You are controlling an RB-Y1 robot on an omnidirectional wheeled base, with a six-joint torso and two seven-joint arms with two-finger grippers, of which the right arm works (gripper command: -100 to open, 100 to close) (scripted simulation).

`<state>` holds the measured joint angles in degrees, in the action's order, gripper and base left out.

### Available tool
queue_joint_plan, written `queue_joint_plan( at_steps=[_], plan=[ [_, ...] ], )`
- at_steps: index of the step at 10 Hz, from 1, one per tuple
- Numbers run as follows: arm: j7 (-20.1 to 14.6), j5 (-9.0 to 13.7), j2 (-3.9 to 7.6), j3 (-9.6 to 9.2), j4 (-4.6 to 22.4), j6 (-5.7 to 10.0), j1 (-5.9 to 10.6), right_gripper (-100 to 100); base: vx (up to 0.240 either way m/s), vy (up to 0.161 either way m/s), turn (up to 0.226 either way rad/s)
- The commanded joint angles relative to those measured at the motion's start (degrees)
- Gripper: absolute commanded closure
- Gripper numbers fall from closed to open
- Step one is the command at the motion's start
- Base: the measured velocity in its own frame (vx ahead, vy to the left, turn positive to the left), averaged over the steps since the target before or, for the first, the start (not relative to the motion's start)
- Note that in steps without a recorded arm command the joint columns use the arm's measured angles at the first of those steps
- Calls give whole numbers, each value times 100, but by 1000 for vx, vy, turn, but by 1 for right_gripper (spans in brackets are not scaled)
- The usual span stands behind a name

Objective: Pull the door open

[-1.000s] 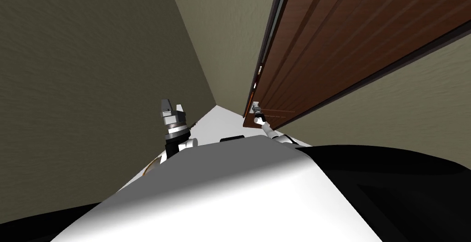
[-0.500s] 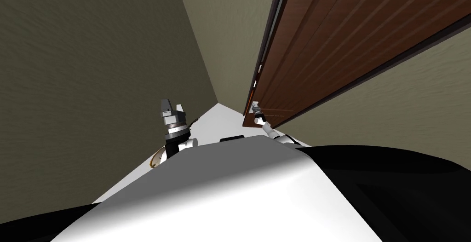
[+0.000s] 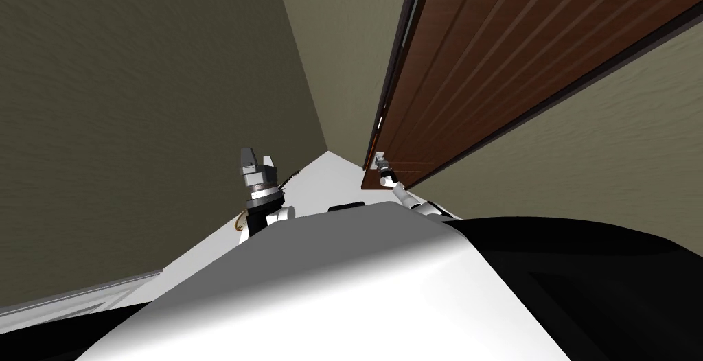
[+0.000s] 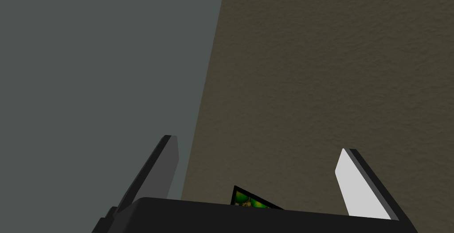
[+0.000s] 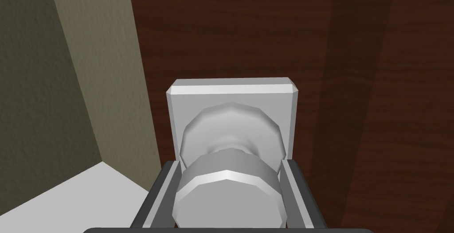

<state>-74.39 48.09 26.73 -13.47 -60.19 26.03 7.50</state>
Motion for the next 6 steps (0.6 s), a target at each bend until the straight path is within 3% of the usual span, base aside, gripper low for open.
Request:
queue_joint_plan(
  at_steps=[1, 6],
  plan=[
    [0, 0, 0, 0, 0, 0, 0, 100, -82, -34, 38],
    [-290, -39, 251, -357, -192, 83, -110, 100, -186, -70, 100]
  ],
)
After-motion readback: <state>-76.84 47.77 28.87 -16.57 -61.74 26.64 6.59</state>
